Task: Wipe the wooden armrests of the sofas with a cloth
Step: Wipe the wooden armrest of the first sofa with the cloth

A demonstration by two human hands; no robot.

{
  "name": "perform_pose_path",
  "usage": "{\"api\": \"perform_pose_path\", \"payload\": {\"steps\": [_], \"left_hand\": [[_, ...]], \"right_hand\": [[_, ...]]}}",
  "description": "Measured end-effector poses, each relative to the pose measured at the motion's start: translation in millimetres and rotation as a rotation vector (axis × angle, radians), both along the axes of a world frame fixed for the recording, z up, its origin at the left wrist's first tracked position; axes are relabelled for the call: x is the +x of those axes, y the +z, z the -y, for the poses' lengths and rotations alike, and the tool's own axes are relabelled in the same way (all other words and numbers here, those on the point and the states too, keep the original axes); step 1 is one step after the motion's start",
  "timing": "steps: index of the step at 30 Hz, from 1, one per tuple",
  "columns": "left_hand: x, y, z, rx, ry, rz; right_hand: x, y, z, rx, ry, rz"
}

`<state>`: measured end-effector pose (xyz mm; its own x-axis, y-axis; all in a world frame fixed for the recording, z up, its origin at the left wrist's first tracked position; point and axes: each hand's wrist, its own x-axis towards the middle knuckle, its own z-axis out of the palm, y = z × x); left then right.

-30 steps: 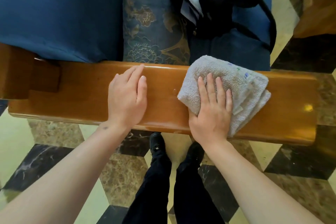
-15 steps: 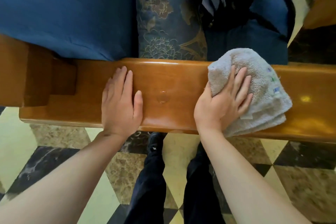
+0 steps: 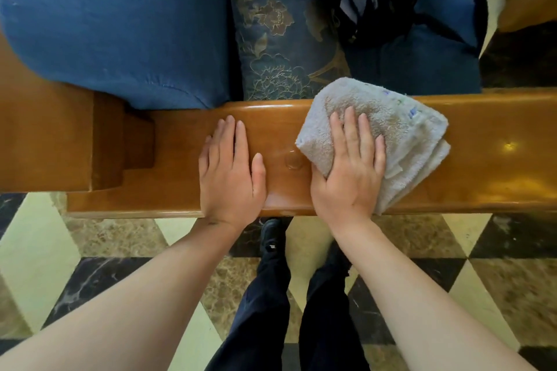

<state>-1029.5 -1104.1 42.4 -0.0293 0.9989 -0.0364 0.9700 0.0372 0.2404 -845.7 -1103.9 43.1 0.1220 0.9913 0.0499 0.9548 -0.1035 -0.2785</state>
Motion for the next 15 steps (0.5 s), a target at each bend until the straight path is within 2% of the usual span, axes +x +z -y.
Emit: {"api": "perform_pose_path", "payload": {"steps": [4, 9, 11, 13, 15], "left_hand": [[0.6, -1.9, 0.3, -0.013, 0.013, -0.008], [1.2, -3.5, 0.5, -0.005, 0.015, -0.018], [1.2, -4.6, 0.2, 0.003, 0.024, -0.022], [2.6, -5.3, 0.5, 0.020, 0.018, -0.024], [2.2, -6.8, -0.1, 0.037, 0.018, -0.024]], "right_hand": [[4.8, 0.5, 2.8, 0.015, 0.063, -0.008], [60.3, -2.3, 12.9, 0.021, 0.440, -0.031], [91.8, -2.1, 6.4, 0.002, 0.526, -0.024], [107.5, 1.6, 1.6, -0.017, 0.445, -0.020], [89.4, 5.2, -2.6, -0.021, 0.213, -0.015]]}}
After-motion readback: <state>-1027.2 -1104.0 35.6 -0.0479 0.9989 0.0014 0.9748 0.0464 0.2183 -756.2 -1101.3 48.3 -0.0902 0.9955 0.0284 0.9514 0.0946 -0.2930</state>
